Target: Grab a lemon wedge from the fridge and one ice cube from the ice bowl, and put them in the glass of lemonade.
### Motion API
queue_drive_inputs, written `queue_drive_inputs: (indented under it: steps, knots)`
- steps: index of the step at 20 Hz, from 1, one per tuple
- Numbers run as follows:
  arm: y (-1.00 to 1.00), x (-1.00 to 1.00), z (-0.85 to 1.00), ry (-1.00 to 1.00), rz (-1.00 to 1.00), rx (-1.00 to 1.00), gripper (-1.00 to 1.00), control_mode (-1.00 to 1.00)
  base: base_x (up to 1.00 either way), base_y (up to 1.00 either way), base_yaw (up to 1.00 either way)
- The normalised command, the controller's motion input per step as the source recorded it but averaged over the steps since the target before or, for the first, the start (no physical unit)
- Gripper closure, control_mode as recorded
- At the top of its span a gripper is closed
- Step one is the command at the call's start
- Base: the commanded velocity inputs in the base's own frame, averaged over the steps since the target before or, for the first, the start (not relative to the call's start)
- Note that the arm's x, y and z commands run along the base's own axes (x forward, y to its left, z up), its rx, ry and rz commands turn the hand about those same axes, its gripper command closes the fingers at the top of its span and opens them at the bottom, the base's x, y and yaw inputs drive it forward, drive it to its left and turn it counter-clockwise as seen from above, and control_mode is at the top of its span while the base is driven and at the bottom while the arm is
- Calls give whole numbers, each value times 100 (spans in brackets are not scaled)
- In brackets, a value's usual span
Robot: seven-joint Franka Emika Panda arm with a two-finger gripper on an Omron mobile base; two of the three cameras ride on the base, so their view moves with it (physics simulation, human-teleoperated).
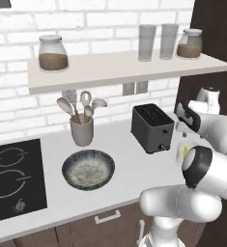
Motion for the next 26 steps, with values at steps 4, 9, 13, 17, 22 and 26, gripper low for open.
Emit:
queue_drive_inputs:
  steps: [4, 9, 13, 17, 22, 26]
  knots:
    - [0, 0, 0, 0, 0, 0, -100, -100, 0, 0, 0]
    - [0, -12, 34, -10, 2, 5, -100, -100, 0, 0, 0]
    - [4, -48, 31, -14, 7, 4, -100, -100, 0, 0, 0]
    - [30, -58, 15, -3, 12, 0, -100, -100, 0, 0, 0]
    - [47, -52, 14, -7, 13, 0, -100, -100, 0, 0, 0]
    - [62, -31, 15, -5, 16, 0, -100, -100, 0, 0, 0]
